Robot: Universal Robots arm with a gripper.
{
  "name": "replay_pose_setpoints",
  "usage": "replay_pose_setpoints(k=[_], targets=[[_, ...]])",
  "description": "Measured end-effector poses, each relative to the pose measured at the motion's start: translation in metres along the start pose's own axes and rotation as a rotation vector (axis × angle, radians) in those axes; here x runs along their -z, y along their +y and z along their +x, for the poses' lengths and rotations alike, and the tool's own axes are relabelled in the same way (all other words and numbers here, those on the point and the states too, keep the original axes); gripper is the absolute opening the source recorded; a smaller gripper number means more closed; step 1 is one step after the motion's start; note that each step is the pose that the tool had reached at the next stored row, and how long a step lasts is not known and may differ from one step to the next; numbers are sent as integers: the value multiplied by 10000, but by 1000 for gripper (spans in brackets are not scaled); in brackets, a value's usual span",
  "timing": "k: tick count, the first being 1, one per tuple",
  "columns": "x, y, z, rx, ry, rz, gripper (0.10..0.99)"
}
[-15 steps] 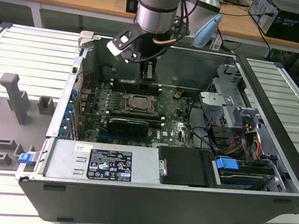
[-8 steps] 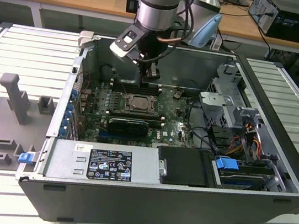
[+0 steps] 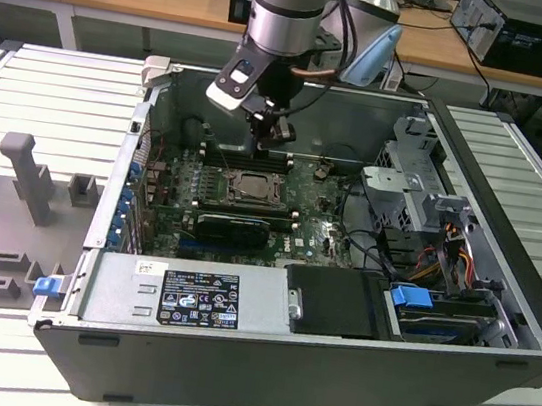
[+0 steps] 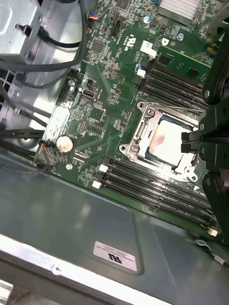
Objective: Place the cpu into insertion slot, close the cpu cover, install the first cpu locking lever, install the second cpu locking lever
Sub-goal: 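Install the first cpu locking lever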
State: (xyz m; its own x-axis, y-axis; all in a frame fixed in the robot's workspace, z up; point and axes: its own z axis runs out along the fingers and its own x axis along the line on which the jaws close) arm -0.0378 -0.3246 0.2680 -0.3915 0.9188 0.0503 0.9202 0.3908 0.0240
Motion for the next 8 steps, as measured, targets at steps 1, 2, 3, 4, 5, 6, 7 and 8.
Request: replay_pose_setpoints(k=[1, 2, 3, 4, 5, 6, 7, 8], targets=[[0, 0, 0, 99, 0, -1, 106], [0, 0, 0, 183, 2, 1, 106], [0, 0, 0, 309, 4, 9, 106], [0, 0, 0, 391, 7, 13, 106], [0, 0, 0, 487, 9, 18, 106], [0, 0, 0, 570, 11, 21, 106], [-1, 0, 0, 660, 14, 25, 106], [0, 0, 0, 793, 16, 33, 106]])
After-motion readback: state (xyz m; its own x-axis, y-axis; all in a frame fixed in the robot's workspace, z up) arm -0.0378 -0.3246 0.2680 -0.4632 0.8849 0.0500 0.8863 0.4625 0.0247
